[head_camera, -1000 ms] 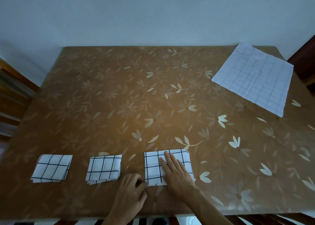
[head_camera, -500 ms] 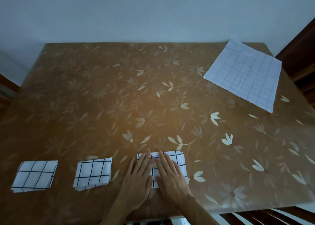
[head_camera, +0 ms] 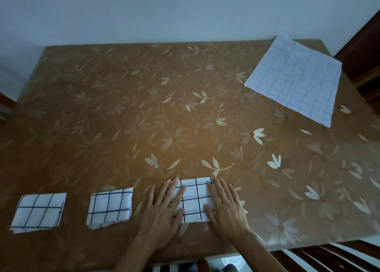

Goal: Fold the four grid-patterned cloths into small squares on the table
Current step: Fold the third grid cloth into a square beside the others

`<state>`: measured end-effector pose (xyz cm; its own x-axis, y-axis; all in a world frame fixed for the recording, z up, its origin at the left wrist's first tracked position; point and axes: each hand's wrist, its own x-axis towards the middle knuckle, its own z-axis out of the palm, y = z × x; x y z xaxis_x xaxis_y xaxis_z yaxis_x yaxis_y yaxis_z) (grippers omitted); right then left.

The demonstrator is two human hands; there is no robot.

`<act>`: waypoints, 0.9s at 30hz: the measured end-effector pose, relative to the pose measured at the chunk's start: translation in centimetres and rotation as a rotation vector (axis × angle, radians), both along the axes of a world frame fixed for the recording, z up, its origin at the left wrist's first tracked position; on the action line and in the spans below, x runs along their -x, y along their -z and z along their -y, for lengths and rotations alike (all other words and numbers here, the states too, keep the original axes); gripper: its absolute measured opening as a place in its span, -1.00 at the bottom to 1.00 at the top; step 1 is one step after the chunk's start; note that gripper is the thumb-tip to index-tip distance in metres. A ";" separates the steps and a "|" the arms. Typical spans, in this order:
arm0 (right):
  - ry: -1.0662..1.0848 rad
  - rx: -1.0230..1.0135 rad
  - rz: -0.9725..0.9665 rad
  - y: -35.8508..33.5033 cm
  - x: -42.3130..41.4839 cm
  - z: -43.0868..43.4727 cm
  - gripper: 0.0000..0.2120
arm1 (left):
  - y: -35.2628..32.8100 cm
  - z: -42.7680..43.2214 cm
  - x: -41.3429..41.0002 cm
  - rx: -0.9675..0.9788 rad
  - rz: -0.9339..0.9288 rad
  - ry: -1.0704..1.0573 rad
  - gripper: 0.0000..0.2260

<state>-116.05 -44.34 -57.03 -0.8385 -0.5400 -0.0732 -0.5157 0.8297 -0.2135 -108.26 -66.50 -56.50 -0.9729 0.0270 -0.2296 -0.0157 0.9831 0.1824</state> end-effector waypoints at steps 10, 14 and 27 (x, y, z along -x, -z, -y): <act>-0.152 -0.065 0.161 -3.5 5.1 6.5 -0.67 | -0.4 0.4 -0.2 -0.036 -0.065 0.056 -0.42; -0.067 0.047 0.314 -4.3 5.1 6.4 -0.75 | -1.1 1.0 -0.2 -0.122 -0.126 -0.033 -0.38; 0.493 0.791 0.991 -10.2 4.4 2.5 -0.80 | -5.8 0.1 3.0 -1.337 0.174 -0.986 -0.62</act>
